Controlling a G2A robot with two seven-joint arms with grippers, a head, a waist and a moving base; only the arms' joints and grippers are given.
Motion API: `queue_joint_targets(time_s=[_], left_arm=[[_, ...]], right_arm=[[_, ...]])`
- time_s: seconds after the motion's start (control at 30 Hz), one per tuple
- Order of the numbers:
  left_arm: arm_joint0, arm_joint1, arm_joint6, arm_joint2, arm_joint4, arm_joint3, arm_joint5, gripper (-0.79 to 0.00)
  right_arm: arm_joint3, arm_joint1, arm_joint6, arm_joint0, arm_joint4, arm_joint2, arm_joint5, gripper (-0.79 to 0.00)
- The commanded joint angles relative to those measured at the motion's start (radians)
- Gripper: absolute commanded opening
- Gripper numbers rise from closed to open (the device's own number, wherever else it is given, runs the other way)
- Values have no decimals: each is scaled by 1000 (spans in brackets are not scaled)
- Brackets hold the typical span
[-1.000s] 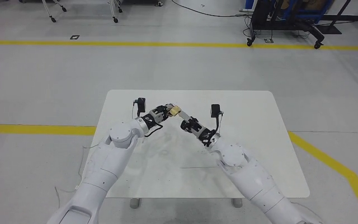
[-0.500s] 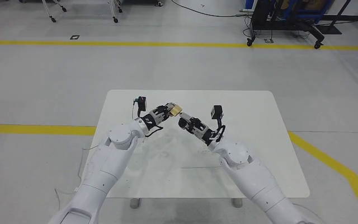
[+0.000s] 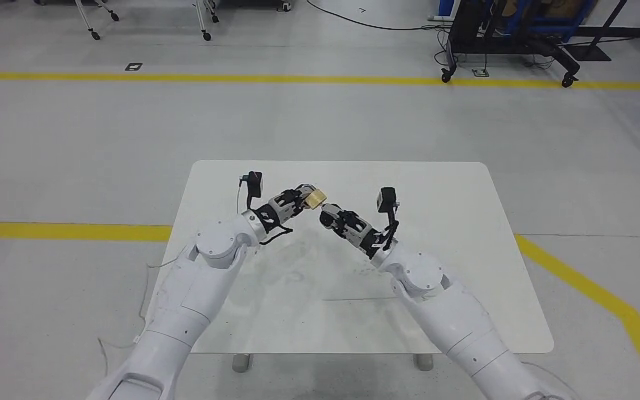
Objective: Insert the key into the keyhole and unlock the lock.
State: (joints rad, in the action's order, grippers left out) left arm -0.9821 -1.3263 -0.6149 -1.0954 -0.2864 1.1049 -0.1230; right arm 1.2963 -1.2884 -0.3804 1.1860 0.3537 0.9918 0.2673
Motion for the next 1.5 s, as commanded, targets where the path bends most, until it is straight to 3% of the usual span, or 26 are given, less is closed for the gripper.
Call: queue_joint_targets(time_s=[0.0, 0.07, 0.4, 0.73, 1.03, 1.47], left_arm=[[0, 0, 1, -1, 4, 1, -2, -785], [-1, 1, 2, -1, 12, 4, -5, -785], [-10, 2, -19, 2, 34, 22, -38, -785], [-13, 5, -24, 0, 74, 35, -79, -785], [-27, 12, -24, 1, 161, 73, -155, -785], [-53, 18, 3, -6, 218, 113, -210, -785]], right_arm=[[-2, -1, -1, 1, 0, 1, 0, -683], [-5, -3, 0, 1, 1, 1, 1, -785], [-22, -16, 4, -2, 39, 2, 13, -785], [-36, -26, -98, 10, 246, 40, -5, -785], [-69, -30, -309, 10, 542, 80, -210, -785], [-152, -46, -471, -5, 866, 109, -459, -785]])
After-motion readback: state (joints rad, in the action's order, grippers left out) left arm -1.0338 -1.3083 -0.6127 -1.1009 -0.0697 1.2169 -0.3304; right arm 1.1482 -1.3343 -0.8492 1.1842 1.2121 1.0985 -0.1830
